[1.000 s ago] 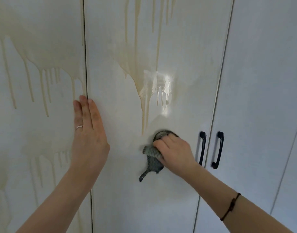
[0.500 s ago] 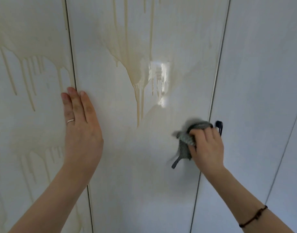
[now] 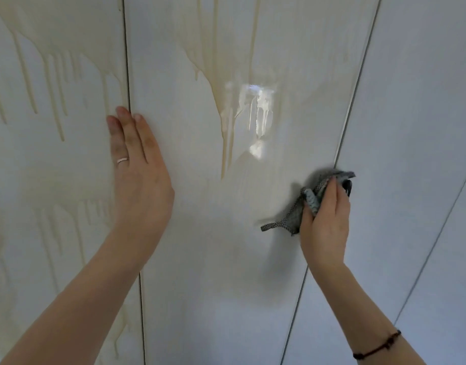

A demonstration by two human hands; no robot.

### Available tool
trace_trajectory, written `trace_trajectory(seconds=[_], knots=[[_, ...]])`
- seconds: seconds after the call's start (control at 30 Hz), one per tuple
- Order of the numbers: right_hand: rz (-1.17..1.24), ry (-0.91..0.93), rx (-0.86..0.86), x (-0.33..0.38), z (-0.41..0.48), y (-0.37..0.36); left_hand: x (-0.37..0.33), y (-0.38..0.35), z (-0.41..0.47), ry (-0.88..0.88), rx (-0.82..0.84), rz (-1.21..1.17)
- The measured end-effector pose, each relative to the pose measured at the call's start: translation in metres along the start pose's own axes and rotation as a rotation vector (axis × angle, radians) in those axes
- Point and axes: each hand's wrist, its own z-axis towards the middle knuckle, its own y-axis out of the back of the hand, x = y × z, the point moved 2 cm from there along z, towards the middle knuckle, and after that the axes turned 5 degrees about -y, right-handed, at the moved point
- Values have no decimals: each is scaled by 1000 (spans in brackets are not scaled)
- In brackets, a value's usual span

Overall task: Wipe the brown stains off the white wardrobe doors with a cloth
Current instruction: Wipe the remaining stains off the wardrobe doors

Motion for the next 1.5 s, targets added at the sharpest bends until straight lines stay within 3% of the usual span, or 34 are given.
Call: trace_trajectory(seconds=[0.17,0.4,0.5,0.7,0.8,0.9,1.0,1.07,1.2,1.27,1.33,1.43,1.5], knots=[[-107,41,-61,15,47,-7,1,-5,1,-17,-21,-52],[43,-51,97,-20,-58,-27,5,0,-2,-39,-2,-72],[29,-25,83,-19,-27,-17,0,0,-2,-21,10,-61],[-137,107,-103,19,54,-18,1,-6,0,2,-21,-96],[-236,272,-99,37,10,-43,3,-5,-1,0,-44,-144],[-272,614,90,51,-78,-77,4,-4,-3,-21,-20,-142],[-262,794,149,63,-72,-80,8,-1,-5,-30,-3,-158],[-218,683,24,81,-20,-67,9,1,-7,-40,8,-188],[-105,244,-205,110,77,-43,11,0,-8,-24,-11,-249],[-91,227,-222,122,68,-53,11,-1,-9,-13,-29,-273],[-93,424,-147,127,17,-74,13,0,-9,-11,-37,-288],[-206,962,150,109,-78,-100,19,3,-8,-32,-26,-281],[-250,1216,266,97,-78,-96,27,5,-7,-32,-5,-259]])
